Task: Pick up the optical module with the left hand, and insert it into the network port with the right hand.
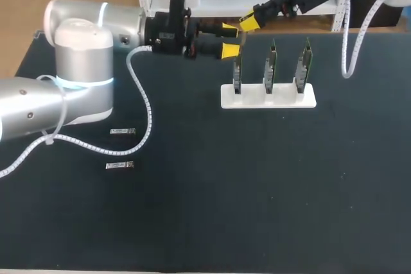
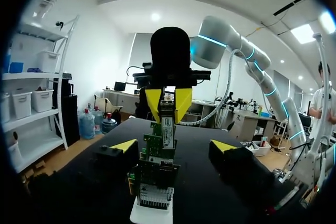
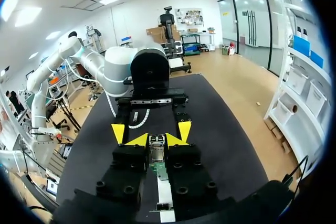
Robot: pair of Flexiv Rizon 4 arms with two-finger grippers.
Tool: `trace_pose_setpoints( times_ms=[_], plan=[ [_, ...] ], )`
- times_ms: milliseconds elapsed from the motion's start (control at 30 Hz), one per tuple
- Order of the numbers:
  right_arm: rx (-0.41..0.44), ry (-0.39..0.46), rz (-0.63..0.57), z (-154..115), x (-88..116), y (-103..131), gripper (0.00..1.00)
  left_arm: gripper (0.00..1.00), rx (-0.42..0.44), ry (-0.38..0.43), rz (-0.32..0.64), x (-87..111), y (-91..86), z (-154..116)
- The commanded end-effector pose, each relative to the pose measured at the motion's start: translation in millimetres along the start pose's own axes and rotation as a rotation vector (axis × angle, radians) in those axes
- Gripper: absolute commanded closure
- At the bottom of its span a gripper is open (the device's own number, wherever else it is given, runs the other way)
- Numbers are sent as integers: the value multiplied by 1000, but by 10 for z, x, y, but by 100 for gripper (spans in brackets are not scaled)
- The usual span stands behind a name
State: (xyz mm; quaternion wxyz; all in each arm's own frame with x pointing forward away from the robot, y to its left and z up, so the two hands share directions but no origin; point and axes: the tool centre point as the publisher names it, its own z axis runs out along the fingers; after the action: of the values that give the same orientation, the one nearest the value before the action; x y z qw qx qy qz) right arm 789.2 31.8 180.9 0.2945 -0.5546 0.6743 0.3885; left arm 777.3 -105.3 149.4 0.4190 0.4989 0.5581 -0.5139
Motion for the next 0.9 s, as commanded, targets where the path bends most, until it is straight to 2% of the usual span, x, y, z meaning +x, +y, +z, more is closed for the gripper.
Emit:
trace_pose_setpoints(
  times_ms=[33, 200, 500, 700, 900],
  plan=[
    [16, -5, -2, -32, 16, 73, 100, 0, -30, 59, 18, -24, -102, -59],
    [20, 0, -6, -55, 12, 89, 100, 0, -57, 208, 93, 30, -97, -141],
    [17, 4, -9, -57, 28, 135, 100, 0, -90, 388, 120, 214, 51, -271],
    [24, -2, -9, -89, 44, 144, 100, 0, -81, 456, 131, 273, 101, -233],
    [30, -10, -6, -110, 59, 148, 100, 0, -70, 477, 127, 307, 140, -207]
  ],
)
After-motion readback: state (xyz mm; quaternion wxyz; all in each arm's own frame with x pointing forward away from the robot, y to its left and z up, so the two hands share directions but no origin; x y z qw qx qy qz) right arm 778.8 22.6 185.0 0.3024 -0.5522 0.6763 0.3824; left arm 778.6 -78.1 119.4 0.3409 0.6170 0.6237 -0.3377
